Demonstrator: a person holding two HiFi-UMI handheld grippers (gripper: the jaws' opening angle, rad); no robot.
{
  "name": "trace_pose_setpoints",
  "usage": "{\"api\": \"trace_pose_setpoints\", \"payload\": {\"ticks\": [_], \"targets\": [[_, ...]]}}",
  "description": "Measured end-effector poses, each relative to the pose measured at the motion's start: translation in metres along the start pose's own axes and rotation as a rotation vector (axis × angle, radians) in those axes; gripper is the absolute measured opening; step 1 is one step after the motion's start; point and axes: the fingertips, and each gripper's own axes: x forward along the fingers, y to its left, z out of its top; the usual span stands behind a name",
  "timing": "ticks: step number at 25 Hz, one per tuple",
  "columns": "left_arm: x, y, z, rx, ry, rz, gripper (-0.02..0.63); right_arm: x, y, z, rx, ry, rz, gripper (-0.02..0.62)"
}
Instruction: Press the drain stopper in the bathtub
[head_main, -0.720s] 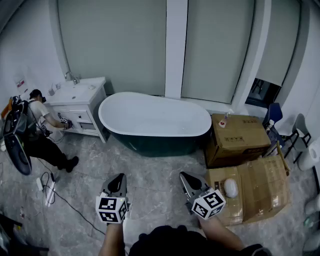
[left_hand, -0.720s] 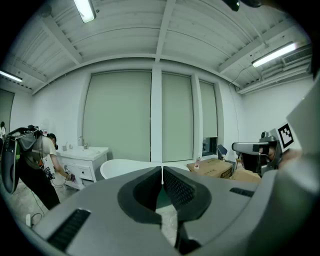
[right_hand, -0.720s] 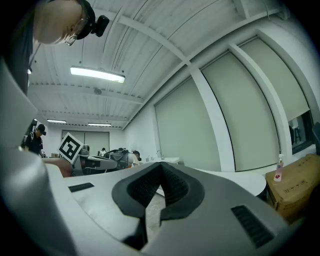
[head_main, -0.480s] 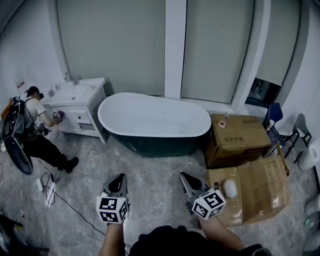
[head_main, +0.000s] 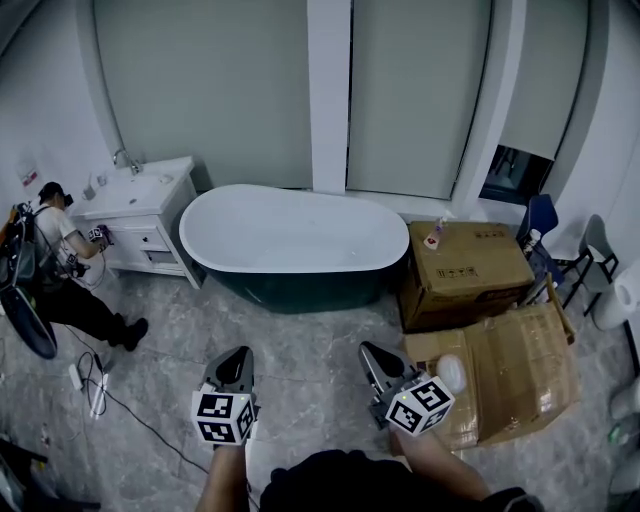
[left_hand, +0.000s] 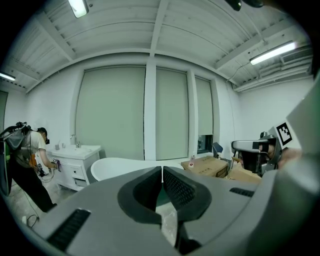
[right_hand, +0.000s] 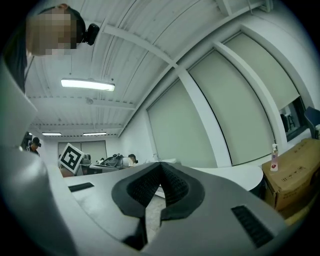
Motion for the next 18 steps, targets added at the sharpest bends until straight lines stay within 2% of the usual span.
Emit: {"api": "trace_pose_setpoints", "payload": {"ticks": [12, 18], "targets": [[0.059, -0.084, 0.009, -0.032, -0.009, -0.048, 0.025, -0.063, -0.080, -0.004, 0.060, 0.053, -0.024, 0.014], [0.090, -0.092, 0.004, -0.032, 0.018, -0.070, 0.023, -0.056, -0.108, -0.013, 0.095, 0.064, -0.042, 0.014]]}}
